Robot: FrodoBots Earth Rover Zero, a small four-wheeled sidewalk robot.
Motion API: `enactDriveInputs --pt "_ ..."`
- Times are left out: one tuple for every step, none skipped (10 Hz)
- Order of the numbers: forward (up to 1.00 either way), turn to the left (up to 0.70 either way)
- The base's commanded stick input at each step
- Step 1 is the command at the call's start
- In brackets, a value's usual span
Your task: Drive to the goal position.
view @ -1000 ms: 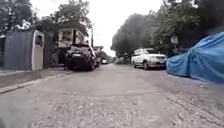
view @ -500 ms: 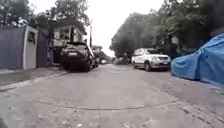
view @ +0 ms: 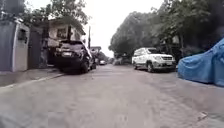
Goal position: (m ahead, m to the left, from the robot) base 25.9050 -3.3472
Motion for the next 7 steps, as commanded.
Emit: enactDriveInputs --pt "1.0 0.0" --pt "1.0 0.0" --pt "1.0 0.0" --pt "1.0 0.0" --pt "1.0 0.0" --pt "1.0 0.09" --pt "1.0 0.25"
